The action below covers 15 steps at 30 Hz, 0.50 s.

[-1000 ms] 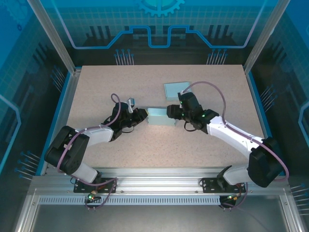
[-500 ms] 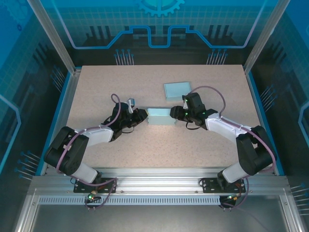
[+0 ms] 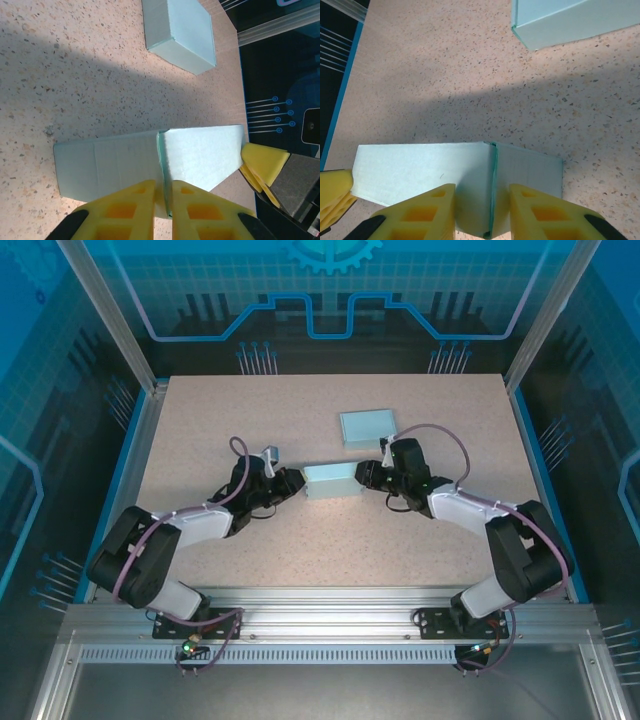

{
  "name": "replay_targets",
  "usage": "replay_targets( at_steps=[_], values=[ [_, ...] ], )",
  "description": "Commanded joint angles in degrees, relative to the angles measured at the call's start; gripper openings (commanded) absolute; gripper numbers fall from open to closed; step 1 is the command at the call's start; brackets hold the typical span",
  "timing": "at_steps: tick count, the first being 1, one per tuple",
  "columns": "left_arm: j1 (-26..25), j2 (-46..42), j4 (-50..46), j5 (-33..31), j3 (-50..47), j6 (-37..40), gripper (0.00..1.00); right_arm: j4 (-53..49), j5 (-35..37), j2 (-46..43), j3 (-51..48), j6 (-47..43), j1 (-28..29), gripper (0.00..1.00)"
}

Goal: Fold the paper box

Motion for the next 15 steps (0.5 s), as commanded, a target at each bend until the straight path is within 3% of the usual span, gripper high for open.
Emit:
replay_targets(
  at_steps=[1, 11, 15],
  values=[
    [-1.1, 0.0, -10.2, -1.7, -4.8, 3.2, 0.15, -8.2, 1.6, 1.0, -5.6, -2.5, 1.1, 0.31],
    [-5.9, -5.0, -7.9, -4.1, -10.3, 3.8, 0.19, -10.0, 6.3, -7.5, -11.6, -2.9, 4.8, 0.33],
    [-6.6, -10.7, -11.6, -5.2, -10.4, 5.4, 0.30, -15.9, 9.4, -13.2, -10.2, -3.5, 6.6, 0.39]
  ],
)
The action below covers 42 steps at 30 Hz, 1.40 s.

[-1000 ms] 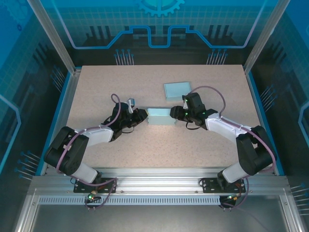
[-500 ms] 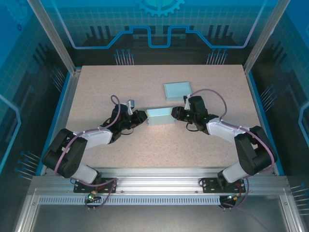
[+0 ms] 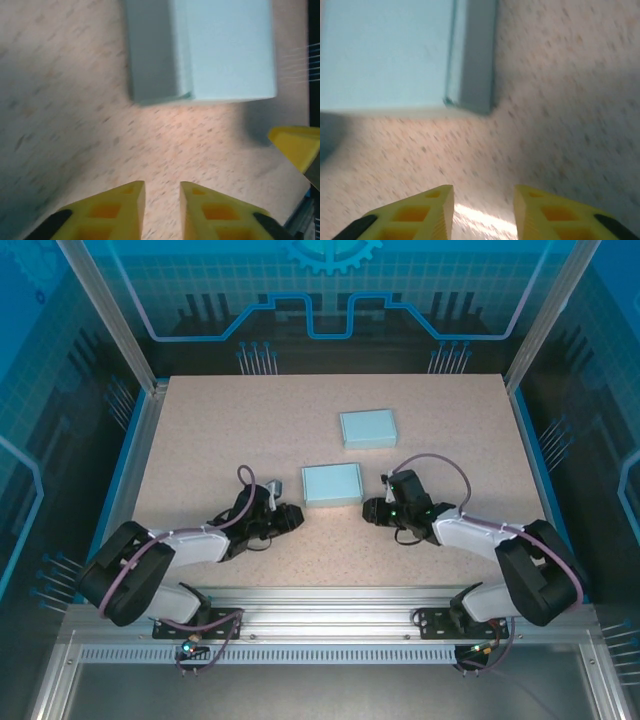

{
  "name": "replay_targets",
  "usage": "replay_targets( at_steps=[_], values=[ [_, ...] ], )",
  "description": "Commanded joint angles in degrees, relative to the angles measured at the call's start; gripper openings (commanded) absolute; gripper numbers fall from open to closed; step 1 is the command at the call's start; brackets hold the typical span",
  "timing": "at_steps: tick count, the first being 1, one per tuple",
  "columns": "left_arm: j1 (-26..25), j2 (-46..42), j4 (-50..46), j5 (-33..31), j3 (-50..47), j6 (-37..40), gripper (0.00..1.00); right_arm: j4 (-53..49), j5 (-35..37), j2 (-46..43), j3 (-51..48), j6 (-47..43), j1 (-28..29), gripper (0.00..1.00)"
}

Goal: Fold the paper box

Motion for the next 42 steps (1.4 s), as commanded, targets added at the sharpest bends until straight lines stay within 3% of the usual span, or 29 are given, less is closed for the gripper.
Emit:
replay_targets(
  at_steps=[1, 6, 9, 12, 24, 30, 42],
  values=[
    [-0.5, -6.3, -6.1, -2.9, 0.4, 2.6, 0.33, -7.8, 4.2, -6.1, 1.8, -1.3, 1.4, 0.40],
    [-0.6, -11.3, -13.7, -3.9, 4.7, 8.9, 0.45, -12.7, 4.5, -8.8, 5.4, -1.9, 1.7, 0.44],
    [-0.6, -8.6, -18.8, -5.0, 9.4, 13.7, 0.57, -15.9, 5.4, -5.1, 10.1, -1.9, 1.7, 0.51],
    [-0.6, -3.3, -20.3, -5.0, 13.9, 15.5, 0.59, -15.8, 5.3, 0.4, 14.6, -2.6, 1.5, 0.54],
    [0.7, 13.3, -17.6, -5.4, 21.9, 11.7, 0.45, -14.3, 1.0, 20.1, 27.8, -4.2, 0.8, 0.54],
    [4.1, 14.9, -16.6, -5.3, 21.2, 10.0, 0.36, -12.8, -1.7, 25.5, 32.5, -5.0, 2.0, 0.47],
    [13.7, 18.5, -16.5, -6.4, 27.2, 14.8, 0.33, -17.7, -1.1, 39.4, 51.4, -8.2, 2.9, 0.46]
  ],
)
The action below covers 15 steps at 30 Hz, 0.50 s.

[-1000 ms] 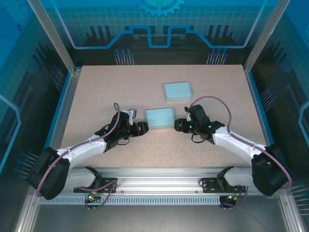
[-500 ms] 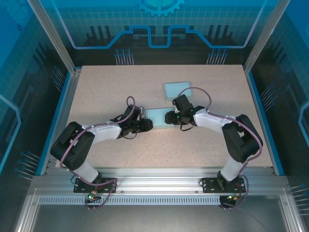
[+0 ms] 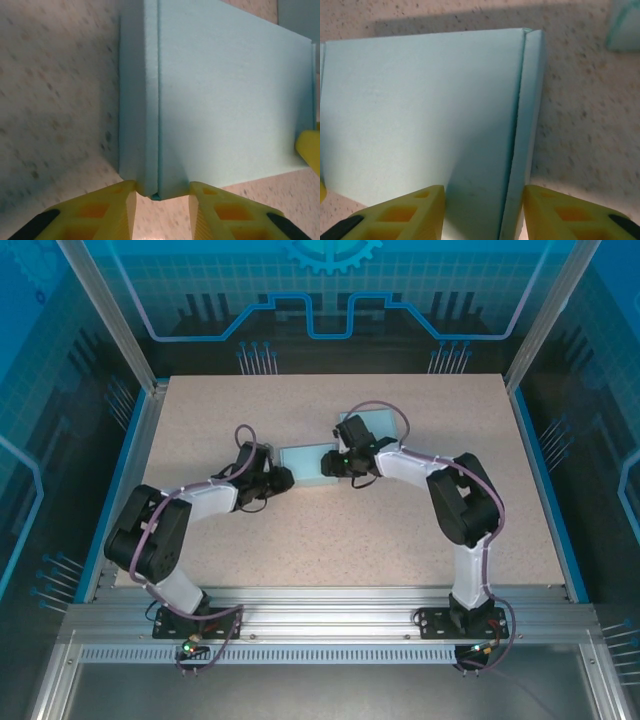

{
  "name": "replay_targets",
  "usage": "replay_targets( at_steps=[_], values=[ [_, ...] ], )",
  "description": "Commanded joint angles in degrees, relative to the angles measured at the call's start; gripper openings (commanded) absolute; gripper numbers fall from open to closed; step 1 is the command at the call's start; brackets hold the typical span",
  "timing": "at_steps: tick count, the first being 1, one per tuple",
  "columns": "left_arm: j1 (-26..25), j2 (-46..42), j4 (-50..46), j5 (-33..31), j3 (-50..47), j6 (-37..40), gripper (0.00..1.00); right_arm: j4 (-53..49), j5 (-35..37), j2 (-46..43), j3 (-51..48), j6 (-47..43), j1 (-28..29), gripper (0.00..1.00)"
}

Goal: Fold the paper box

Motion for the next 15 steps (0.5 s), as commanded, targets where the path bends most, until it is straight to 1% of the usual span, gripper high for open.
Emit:
replay_targets(
  at_steps=[1, 3, 6, 9, 11, 15],
  values=[
    [2.0, 3.2, -0.4, -0.5, 4.4, 3.4, 0.33, -2.7, -1.2, 3.2, 5.4, -1.9, 0.7, 0.46],
    [2.6, 5.3, -0.5, -0.6, 6.9, 4.2, 0.34, -3.3, -1.3, 4.9, 7.8, -2.0, 0.3, 0.46],
    [3.6, 8.0, 0.0, 1.1, 10.0, 4.1, 0.34, -4.0, -0.9, 6.6, 10.4, -2.0, -0.1, 0.46],
    [3.8, 9.3, 0.2, 2.1, 11.3, 3.9, 0.34, -4.5, -0.5, 6.5, 11.3, -2.4, -0.7, 0.47],
    [3.8, 9.0, 0.6, 2.5, 11.1, 3.6, 0.35, -5.0, 0.1, 5.6, 11.1, -2.9, -1.0, 0.47],
    [3.8, 6.0, 1.2, 3.8, 9.1, 2.3, 0.39, -5.9, 0.8, 1.8, 9.5, -4.1, -1.7, 0.52]
  ],
)
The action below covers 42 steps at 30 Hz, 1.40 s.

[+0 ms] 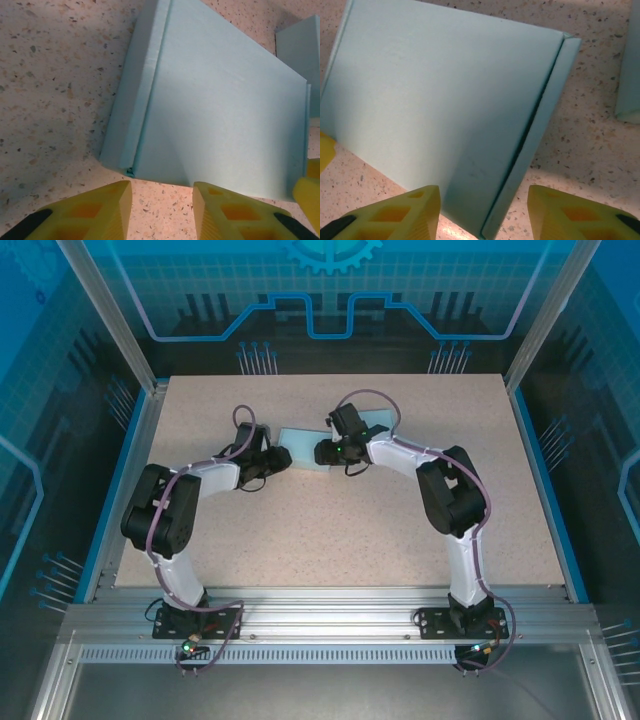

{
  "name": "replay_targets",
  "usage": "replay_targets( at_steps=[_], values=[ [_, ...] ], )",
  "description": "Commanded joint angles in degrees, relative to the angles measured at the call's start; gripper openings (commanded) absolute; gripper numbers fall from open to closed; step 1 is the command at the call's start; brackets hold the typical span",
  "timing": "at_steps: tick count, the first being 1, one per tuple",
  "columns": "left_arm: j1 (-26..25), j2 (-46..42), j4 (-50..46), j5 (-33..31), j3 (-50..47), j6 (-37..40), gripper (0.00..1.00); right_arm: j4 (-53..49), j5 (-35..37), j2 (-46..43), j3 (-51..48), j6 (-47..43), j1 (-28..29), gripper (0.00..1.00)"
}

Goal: Fold the paper box

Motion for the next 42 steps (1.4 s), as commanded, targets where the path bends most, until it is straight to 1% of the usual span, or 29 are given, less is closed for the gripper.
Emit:
replay_targets(
  at_steps=[1, 4, 7, 9, 11, 13, 15, 16, 17, 19, 21, 23, 26, 28, 30, 32, 33, 35, 38, 42],
  values=[
    [0.0, -4.0, 1.2, 2.6, -1.8, -0.8, 0.40, -2.5, 0.4, -5.2, -0.6, -2.0, -0.8, 0.54],
    [-0.1, -8.8, 1.6, 3.1, -4.7, -2.2, 0.43, -2.9, 1.0, -10.1, -2.9, -2.9, -0.8, 0.57],
    [-0.1, -14.6, 1.1, 3.5, -7.5, -2.7, 0.51, -3.1, 3.8, -16.5, -7.1, -3.8, -0.8, 0.62],
    [-0.1, -19.0, -0.4, 2.7, -9.1, -2.3, 0.59, -2.8, 6.5, -21.2, -10.5, -4.5, -0.9, 0.65],
    [0.0, -23.5, -2.6, 0.9, -10.6, -0.9, 0.69, -2.6, 9.8, -25.9, -14.4, -5.7, -1.0, 0.70],
    [0.0, -28.6, -5.6, -2.8, -11.9, 1.7, 0.81, -2.4, 14.5, -31.4, -18.9, -7.4, -1.2, 0.81],
    [0.1, -33.5, -7.9, -7.3, -13.2, 4.6, 0.90, -2.3, 18.6, -36.1, -22.9, -8.9, -1.8, 0.92],
    [0.1, -35.9, -9.1, -10.4, -13.9, 6.4, 0.96, -2.1, 20.7, -38.5, -24.8, -9.8, -2.2, 0.99],
    [0.2, -38.3, -10.1, -13.2, -14.6, 8.3, 0.99, -2.0, 22.4, -40.5, -26.6, -10.6, -2.9, 1.00],
    [0.4, -41.7, -10.8, -17.5, -16.1, 12.3, 0.99, -1.9, 24.6, -44.0, -29.3, -11.5, -4.9, 1.00],
    [0.5, -44.4, -8.0, -21.9, -19.0, 16.3, 0.99, -1.0, 26.6, -46.1, -31.5, -12.4, -7.1, 1.00],
    [0.5, -46.0, -2.9, -26.3, -22.8, 20.6, 0.99, 2.3, 28.4, -47.7, -34.4, -14.3, -9.6, 1.00],
    [0.5, -45.7, 5.4, -33.3, -27.7, 25.9, 0.99, 11.0, 28.8, -49.3, -40.4, -17.8, -12.4, 1.00],
    [0.6, -44.5, 12.2, -35.1, -30.9, 30.6, 0.99, 16.1, 27.7, -49.6, -43.2, -19.2, -14.7, 1.00],
    [0.9, -43.4, 19.6, -34.8, -34.4, 34.4, 0.99, 19.5, 26.6, -49.1, -45.1, -20.2, -17.0, 1.00],
    [1.4, -41.8, 28.5, -31.8, -38.2, 37.7, 0.99, 23.0, 24.7, -48.6, -47.0, -22.1, -19.0, 1.00],
    [1.7, -40.6, 32.6, -30.3, -39.8, 38.9, 0.99, 25.7, 24.5, -48.3, -48.2, -23.1, -19.4, 1.00],
    [2.1, -37.1, 39.8, -29.6, -42.3, 40.0, 0.99, 32.8, 23.9, -48.2, -51.8, -25.9, -20.1, 1.00],
    [2.8, -31.8, 44.5, -29.4, -42.9, 39.2, 0.99, 40.8, 22.1, -48.3, -55.7, -27.5, -21.5, 1.00],
    [4.4, -27.3, 49.6, -26.5, -42.0, 38.5, 0.99, 41.8, 19.2, -47.5, -56.7, -26.6, -24.3, 1.00]
  ],
)
